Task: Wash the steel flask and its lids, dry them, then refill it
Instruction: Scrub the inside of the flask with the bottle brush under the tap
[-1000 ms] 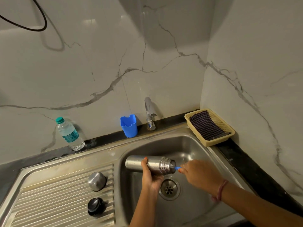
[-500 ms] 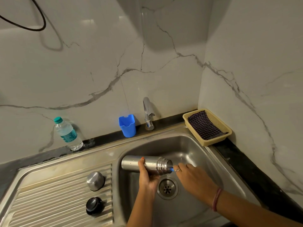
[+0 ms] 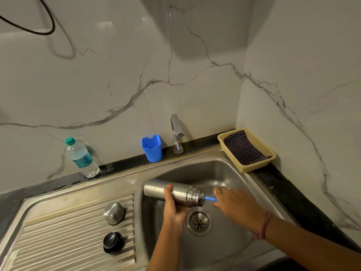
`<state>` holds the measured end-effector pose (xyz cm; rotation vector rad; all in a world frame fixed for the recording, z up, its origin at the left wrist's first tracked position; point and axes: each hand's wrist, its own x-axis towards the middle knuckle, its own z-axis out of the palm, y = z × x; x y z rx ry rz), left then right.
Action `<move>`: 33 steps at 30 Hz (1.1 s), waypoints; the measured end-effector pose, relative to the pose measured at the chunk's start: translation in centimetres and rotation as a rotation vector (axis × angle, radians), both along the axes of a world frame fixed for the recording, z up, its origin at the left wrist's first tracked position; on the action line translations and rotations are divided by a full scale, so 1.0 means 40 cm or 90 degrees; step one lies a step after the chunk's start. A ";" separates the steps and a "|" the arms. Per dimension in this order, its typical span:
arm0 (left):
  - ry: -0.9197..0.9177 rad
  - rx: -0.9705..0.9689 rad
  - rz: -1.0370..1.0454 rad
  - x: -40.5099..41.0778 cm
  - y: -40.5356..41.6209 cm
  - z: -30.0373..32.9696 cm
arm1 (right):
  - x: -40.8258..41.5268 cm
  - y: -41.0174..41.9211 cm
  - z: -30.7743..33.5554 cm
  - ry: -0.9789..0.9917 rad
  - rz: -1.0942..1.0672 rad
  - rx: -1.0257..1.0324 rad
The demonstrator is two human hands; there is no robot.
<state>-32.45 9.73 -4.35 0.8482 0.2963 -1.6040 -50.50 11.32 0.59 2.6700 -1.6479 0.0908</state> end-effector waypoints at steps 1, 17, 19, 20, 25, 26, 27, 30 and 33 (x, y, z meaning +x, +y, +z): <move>0.005 0.001 0.006 0.000 -0.002 0.000 | 0.003 0.011 -0.011 0.059 0.016 -0.071; -0.028 0.015 -0.011 0.008 -0.001 0.007 | 0.000 -0.002 -0.006 -0.142 -0.093 0.325; -0.022 0.008 -0.008 0.013 -0.008 0.004 | -0.018 0.015 -0.029 0.072 0.048 -0.005; -0.017 0.005 -0.010 0.015 -0.011 0.001 | -0.028 0.022 -0.037 0.116 0.078 -0.092; -0.042 0.004 -0.018 0.002 -0.017 -0.017 | -0.005 -0.003 -0.030 -0.143 -0.048 0.210; -0.047 0.002 -0.018 0.003 -0.019 -0.021 | 0.005 -0.014 -0.033 -0.240 -0.117 0.354; -0.049 0.000 -0.013 0.006 -0.020 -0.025 | 0.011 -0.022 -0.023 -0.347 -0.199 0.536; -0.049 -0.005 -0.009 0.022 -0.029 -0.042 | 0.001 -0.027 0.008 -0.582 -0.320 0.848; -0.065 -0.011 -0.003 0.034 -0.038 -0.046 | -0.025 -0.021 0.015 -0.425 -0.232 0.676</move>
